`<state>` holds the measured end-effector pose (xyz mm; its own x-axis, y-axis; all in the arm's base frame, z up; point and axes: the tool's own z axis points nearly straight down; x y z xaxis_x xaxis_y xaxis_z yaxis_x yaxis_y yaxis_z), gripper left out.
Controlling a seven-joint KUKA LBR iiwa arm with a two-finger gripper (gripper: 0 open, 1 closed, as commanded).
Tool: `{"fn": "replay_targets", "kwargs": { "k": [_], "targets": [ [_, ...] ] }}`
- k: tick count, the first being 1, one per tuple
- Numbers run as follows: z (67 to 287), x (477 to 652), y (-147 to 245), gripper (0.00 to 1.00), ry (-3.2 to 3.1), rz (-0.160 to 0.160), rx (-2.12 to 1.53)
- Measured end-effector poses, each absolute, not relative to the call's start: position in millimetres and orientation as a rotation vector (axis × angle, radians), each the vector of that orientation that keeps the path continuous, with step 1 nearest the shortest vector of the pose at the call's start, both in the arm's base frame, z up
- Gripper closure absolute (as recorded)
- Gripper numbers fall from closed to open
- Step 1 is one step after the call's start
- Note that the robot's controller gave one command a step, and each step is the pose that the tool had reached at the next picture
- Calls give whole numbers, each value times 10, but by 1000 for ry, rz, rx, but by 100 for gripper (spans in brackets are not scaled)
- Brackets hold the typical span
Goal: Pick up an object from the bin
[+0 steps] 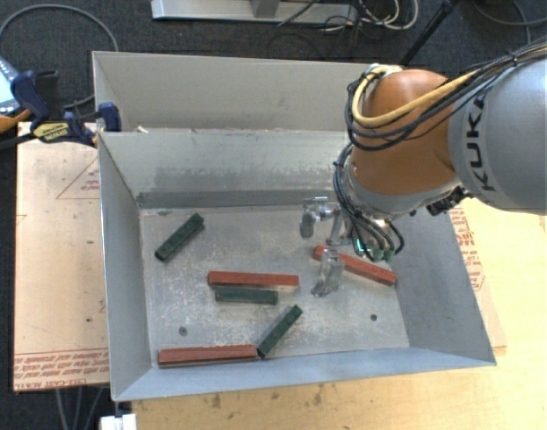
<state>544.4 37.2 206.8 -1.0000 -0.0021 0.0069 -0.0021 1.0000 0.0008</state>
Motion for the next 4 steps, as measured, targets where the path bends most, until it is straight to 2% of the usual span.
{"fn": "replay_targets", "kwargs": {
  "k": [1,2,3,4],
  "targets": [
    [753,5234,999,0,-3076,-3,633],
    [719,5054,637,0,-3049,-3,787],
    [737,5067,649,100,-3051,-3,789],
    [1374,5261,1124,100,-3087,-5,636]
  ]
}}
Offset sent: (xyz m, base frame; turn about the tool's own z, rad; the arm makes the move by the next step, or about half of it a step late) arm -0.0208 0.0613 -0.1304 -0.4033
